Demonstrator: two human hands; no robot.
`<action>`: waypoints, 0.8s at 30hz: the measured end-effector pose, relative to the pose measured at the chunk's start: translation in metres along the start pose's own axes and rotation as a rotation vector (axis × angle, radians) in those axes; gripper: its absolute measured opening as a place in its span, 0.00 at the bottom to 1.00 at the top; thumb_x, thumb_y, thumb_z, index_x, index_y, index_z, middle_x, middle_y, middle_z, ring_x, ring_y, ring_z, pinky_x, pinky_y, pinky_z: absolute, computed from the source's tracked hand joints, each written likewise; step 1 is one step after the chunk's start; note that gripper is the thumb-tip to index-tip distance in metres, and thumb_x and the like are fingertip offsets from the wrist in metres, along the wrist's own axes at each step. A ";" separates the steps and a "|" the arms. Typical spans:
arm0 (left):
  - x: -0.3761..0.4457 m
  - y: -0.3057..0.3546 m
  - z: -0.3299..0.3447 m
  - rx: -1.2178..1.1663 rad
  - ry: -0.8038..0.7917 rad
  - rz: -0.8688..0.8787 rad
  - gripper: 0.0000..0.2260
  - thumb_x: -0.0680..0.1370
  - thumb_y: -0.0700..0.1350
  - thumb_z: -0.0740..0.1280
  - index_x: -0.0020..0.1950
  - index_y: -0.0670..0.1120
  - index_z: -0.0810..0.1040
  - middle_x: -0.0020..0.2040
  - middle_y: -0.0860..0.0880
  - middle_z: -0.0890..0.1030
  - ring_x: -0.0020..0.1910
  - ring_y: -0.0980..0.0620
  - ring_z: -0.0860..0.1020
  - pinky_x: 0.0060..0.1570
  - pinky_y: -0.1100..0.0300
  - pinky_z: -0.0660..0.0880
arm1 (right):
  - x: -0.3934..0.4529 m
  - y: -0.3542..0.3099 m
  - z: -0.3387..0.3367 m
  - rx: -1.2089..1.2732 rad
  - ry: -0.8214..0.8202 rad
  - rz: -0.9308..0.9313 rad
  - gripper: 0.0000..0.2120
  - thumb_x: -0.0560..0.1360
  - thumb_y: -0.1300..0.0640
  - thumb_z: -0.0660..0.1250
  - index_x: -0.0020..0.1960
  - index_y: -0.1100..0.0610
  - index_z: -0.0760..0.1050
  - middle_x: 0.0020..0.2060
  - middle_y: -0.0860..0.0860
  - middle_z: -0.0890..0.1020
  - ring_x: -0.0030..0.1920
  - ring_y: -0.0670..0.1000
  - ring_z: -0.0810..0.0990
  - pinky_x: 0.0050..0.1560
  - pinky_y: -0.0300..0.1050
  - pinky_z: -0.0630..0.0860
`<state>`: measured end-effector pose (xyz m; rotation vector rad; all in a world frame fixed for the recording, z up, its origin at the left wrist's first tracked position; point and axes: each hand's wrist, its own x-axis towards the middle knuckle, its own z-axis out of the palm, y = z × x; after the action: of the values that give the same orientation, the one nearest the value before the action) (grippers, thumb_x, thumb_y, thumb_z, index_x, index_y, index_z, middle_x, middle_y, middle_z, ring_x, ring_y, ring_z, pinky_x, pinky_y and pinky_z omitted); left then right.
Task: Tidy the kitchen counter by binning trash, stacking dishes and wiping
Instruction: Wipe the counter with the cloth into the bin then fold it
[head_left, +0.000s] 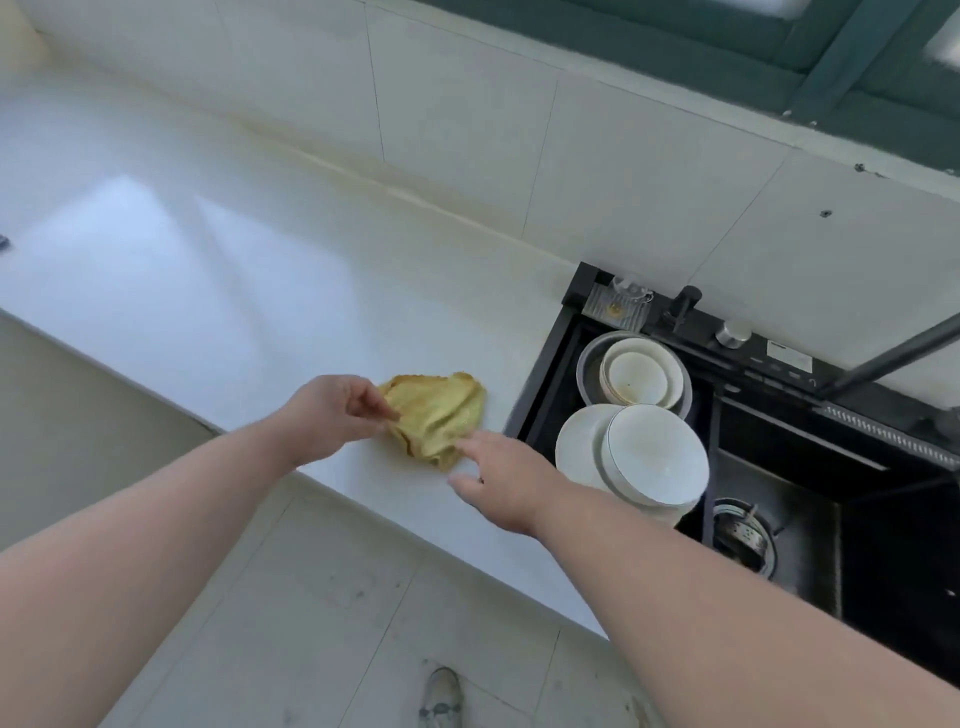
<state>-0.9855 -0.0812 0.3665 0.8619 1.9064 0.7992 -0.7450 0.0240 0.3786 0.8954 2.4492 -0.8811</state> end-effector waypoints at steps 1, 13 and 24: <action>-0.002 -0.015 0.002 0.044 -0.003 -0.041 0.11 0.77 0.30 0.74 0.53 0.44 0.87 0.48 0.54 0.91 0.58 0.45 0.86 0.56 0.64 0.80 | 0.002 0.001 0.011 -0.048 -0.048 0.008 0.26 0.86 0.46 0.60 0.81 0.56 0.68 0.80 0.56 0.69 0.80 0.58 0.67 0.81 0.56 0.61; 0.024 -0.010 0.047 0.649 0.218 0.195 0.15 0.85 0.53 0.67 0.69 0.49 0.82 0.64 0.49 0.82 0.66 0.44 0.77 0.66 0.50 0.72 | 0.038 -0.002 0.020 -0.452 0.080 -0.130 0.31 0.85 0.42 0.57 0.84 0.56 0.61 0.87 0.56 0.55 0.86 0.57 0.53 0.85 0.58 0.51; 0.057 -0.007 0.064 0.536 0.204 -0.094 0.11 0.81 0.58 0.69 0.57 0.52 0.81 0.55 0.48 0.82 0.58 0.43 0.80 0.58 0.47 0.80 | 0.036 0.003 0.028 -0.504 0.053 -0.121 0.28 0.84 0.41 0.58 0.79 0.53 0.68 0.81 0.52 0.67 0.81 0.55 0.64 0.81 0.61 0.59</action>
<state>-0.9520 -0.0269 0.3095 1.0247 2.3761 0.3237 -0.7651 0.0227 0.3375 0.5969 2.6098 -0.2461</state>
